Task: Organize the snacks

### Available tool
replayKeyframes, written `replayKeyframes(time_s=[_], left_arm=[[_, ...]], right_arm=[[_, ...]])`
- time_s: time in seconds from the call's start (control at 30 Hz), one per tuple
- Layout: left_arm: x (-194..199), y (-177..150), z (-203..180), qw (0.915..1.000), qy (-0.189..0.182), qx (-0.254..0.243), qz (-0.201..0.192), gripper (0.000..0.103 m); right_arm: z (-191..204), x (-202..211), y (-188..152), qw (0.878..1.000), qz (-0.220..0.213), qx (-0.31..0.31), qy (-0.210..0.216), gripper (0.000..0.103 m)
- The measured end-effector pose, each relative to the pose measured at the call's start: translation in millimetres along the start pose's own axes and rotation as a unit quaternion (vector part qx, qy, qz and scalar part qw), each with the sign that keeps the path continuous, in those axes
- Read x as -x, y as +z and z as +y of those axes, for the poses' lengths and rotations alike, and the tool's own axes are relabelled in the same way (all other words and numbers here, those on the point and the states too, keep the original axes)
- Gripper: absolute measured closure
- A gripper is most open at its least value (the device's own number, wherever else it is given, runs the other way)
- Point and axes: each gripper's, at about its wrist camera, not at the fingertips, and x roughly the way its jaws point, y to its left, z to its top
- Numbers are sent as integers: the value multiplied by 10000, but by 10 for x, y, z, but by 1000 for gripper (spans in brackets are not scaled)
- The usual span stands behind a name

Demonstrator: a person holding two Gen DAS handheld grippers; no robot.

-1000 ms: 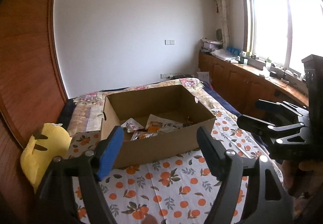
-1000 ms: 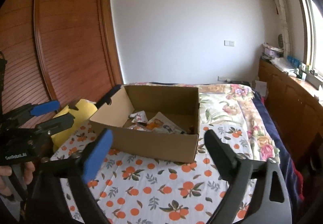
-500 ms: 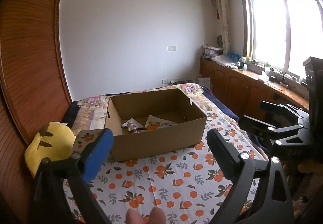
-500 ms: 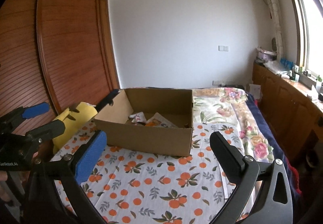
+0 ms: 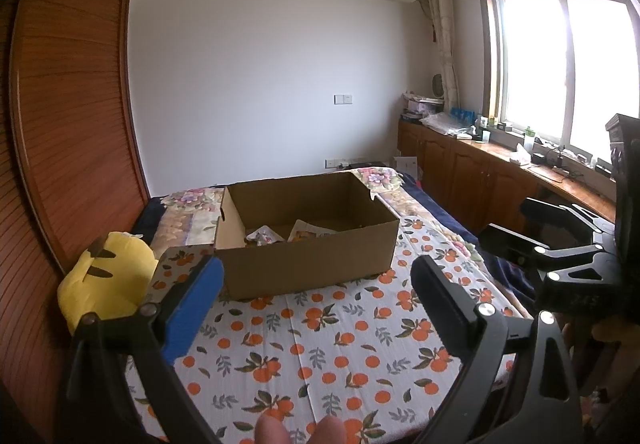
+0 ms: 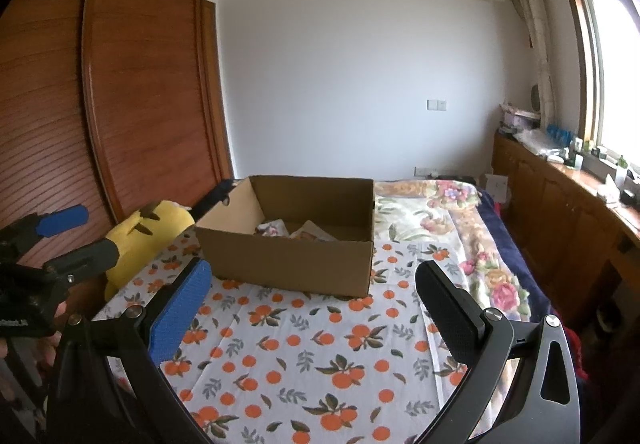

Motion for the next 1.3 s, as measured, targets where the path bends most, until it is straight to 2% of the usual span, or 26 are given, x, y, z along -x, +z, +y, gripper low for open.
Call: replayKeyframes(time_s=[0.23, 0.37, 0.47, 0.6, 0.83, 1.07, 1.3], left_arm=[[277, -60, 4, 9998, 157, 96, -38, 5], [447, -106, -3, 9995, 309, -15, -67, 5], [462, -144, -7, 9989, 474, -52, 8, 5], [513, -269, 42, 9972, 738, 20, -134, 5], [484, -431, 80, 9970, 765, 113, -97, 5], [518, -583, 67, 9951, 970, 58, -197, 5], [544, -732, 65, 9954, 932, 145, -166, 5]], right_arm=[[98, 158, -52, 10000, 15, 53, -54, 0], [151, 256, -96, 10000, -29, 37, 1, 0], [195, 273, -146, 10000, 0, 54, 68, 0], [268, 251, -234, 9999, 49, 113, 100, 0], [364, 239, -410, 9999, 110, 55, 118, 0], [376, 354, -610, 9999, -15, -17, -103, 0], [322, 516, -727, 9993, -108, -152, -325, 0]])
